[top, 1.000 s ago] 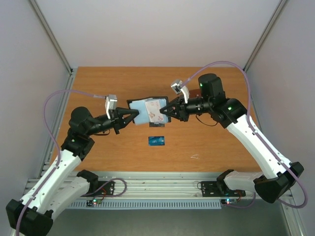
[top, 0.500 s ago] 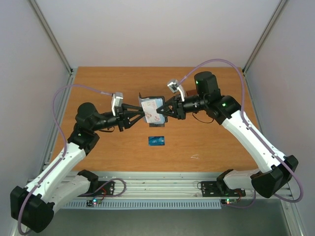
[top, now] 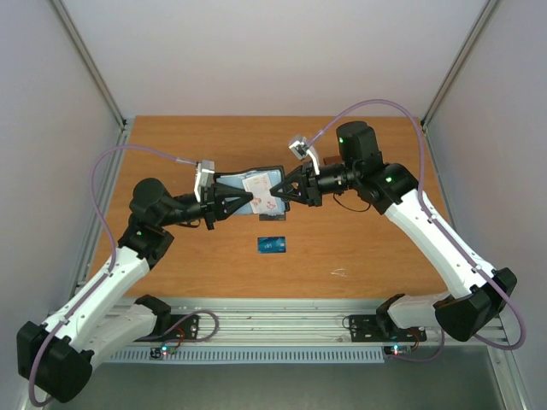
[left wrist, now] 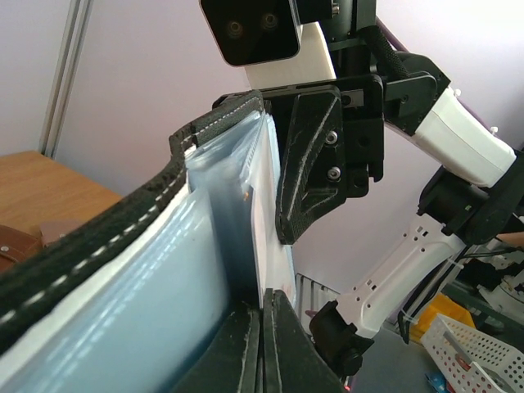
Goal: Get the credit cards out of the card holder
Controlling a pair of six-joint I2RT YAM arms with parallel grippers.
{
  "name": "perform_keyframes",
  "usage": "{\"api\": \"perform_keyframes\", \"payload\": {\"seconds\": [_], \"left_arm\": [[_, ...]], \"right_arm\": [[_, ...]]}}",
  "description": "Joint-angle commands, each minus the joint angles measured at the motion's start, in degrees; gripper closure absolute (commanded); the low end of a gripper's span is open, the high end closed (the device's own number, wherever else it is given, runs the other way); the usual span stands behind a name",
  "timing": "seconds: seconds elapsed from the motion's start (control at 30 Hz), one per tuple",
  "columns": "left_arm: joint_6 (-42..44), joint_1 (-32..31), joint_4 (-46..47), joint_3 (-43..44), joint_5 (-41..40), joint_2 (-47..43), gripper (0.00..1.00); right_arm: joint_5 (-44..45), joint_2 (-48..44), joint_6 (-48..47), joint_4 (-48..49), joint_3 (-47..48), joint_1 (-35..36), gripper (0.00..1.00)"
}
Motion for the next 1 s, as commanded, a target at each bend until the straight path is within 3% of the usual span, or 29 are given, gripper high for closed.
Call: {"api": "perform_keyframes", "payload": {"seconds": [0.0,0.1,0.37,0.57,0.67,0.73,0.83,0.97], "left_arm": [[0.21,-0.52,4.62,1.00,1.77,-1.19,1.00],[-0.73,0.48,3.00,0.05,-1.47,-2.19,1.00],[-1.63,1.84,3.15,-1.16,-1.23,-3.50,1.00],[-1.24,1.90,2.99,-1.28,-0.78,-3.88,1.00],[-1.29,1.96,2.75,-1.43,-1.22,-4.10,1.00],[-1.53,2.24,0.36,-1.39,-3.75,-4.34,1.00],[-1.79,3.44,-8.16,-1.06,-13.88,-5.10,1.00],[-7.38,5.99,-11.28,-3.60,-26.32,-5.44,1.00]], "right_arm": [[0.36,-0.86,-1.34,-0.58,1.74,0.47,0.95],[2.28,-2.08,-1.88,-1.35,0.96,-0.30,0.88],[1.05,-3.01,-1.50,-2.72,-0.20,-1.31,0.89],[0.30,-3.04,-2.32,-4.16,0.41,-1.41,0.81],[-0.88,-2.65,-1.76,-4.24,0.95,-1.38,0.97],[0.95,-2.85,-1.64,-4.43,1.20,-1.38,0.99],[8.42,-3.70,0.29,-4.95,0.94,-2.78,0.99],[18.38,-5.17,9.90,-2.74,-2.28,-8.59,0.99]]}}
